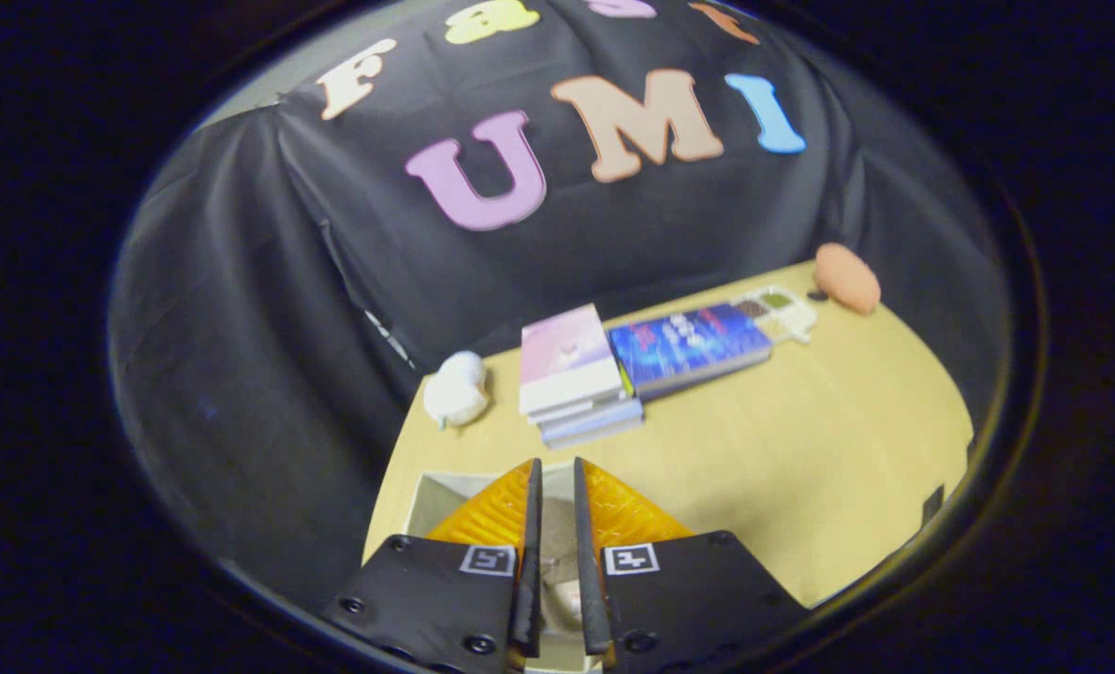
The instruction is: Open the storage box then place both shoes into the box .Put the left shoe in first, then the right shoe, with the right side of both shoes facing outward in a uniform manner.
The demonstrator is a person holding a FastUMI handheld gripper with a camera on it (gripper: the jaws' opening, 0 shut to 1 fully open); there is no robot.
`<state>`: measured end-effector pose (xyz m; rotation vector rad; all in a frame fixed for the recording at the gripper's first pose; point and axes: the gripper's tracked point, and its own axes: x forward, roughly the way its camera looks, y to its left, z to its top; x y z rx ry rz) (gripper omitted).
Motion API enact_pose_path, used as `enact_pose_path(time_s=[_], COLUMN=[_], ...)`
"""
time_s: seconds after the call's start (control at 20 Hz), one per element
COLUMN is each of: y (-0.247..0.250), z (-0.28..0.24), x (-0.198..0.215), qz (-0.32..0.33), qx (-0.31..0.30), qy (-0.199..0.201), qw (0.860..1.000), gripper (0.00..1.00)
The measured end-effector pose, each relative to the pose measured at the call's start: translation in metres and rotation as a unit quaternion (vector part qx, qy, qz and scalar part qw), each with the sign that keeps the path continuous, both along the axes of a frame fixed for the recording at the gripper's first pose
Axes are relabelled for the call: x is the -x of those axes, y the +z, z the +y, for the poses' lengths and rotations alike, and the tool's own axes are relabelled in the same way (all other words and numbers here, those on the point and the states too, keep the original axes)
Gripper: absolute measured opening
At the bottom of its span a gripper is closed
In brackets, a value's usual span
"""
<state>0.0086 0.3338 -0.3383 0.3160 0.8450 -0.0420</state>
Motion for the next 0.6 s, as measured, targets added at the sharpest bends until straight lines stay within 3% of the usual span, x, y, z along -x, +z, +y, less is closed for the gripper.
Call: enact_pose_path(time_s=[0.15,0.4,0.6], y=[0.041,0.092,0.111], z=[-0.021,-0.051,-0.059], x=[-0.025,-0.045,-0.046], qz=[-0.083,-0.168,-0.2], qx=[0.052,0.137,0.144], qy=[0.015,0.037,0.038], qw=[0.995,0.976,0.969], gripper=[0.21,0.21,0.21])
